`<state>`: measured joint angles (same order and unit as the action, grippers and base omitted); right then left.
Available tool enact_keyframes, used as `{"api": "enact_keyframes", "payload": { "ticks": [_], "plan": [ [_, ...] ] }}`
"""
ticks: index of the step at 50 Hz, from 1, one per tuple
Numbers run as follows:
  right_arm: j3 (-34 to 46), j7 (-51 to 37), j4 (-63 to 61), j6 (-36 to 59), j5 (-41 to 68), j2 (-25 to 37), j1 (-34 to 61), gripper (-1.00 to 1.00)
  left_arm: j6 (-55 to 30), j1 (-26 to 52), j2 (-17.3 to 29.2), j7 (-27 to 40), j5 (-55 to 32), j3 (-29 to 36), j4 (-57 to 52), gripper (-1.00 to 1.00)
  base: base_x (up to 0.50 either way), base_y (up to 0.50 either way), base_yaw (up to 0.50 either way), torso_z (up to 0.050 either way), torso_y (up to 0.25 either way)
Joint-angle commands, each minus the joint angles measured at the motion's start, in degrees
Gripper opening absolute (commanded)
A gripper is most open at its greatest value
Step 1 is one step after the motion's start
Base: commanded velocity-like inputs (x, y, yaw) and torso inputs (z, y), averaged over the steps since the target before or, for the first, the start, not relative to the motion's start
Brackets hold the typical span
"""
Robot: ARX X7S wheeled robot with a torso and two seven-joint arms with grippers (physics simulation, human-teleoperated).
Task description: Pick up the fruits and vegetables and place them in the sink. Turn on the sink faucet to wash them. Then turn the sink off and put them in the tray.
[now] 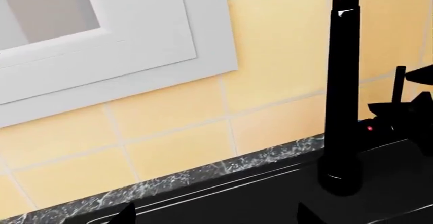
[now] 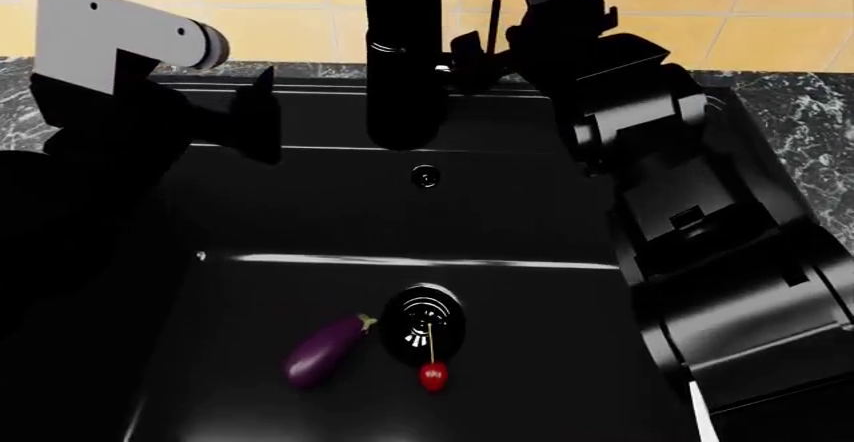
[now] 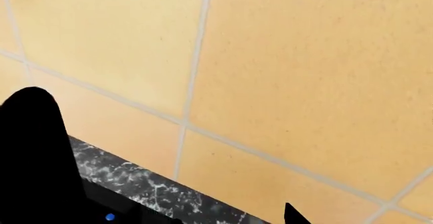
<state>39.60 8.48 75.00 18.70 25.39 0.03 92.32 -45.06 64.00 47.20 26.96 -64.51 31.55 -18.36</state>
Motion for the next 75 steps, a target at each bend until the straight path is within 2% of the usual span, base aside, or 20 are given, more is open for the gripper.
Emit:
{"api": "enact_keyframes", "payload": {
  "ticks": [1, 18, 31, 75],
  "plan": [
    [-0.87, -0.51, -0.02, 0.72, -0.83, -0.01, -0.09, 1.00, 0.18, -0.27, 0.53, -0.06, -0.50, -0.47, -0.06, 1.00, 0.00, 0.00, 0.00, 0.000, 0.000],
    [-14.67, -6.27, -0.01, 1.84, -11.51, 0.01, -0.91, 1.00, -0.07, -0.47, 1.13, -0.42, -1.39, -0.63, -0.84, 1.00, 0.00, 0.00, 0.00, 0.000, 0.000],
    [-20.57, -9.79, -0.01, 3.46, -17.81, 0.06, -0.95, 1.00, -0.23, -0.56, 1.28, -0.45, -1.37, -0.50, -0.68, 1.00, 0.00, 0.00, 0.00, 0.000, 0.000],
    [-28.43, -9.45, -0.03, -0.36, -23.90, 2.20, 3.97, 1.00, -0.14, -0.24, 0.97, -0.49, -1.25, -0.31, -0.81, 1.00, 0.00, 0.00, 0.00, 0.000, 0.000]
  ]
}}
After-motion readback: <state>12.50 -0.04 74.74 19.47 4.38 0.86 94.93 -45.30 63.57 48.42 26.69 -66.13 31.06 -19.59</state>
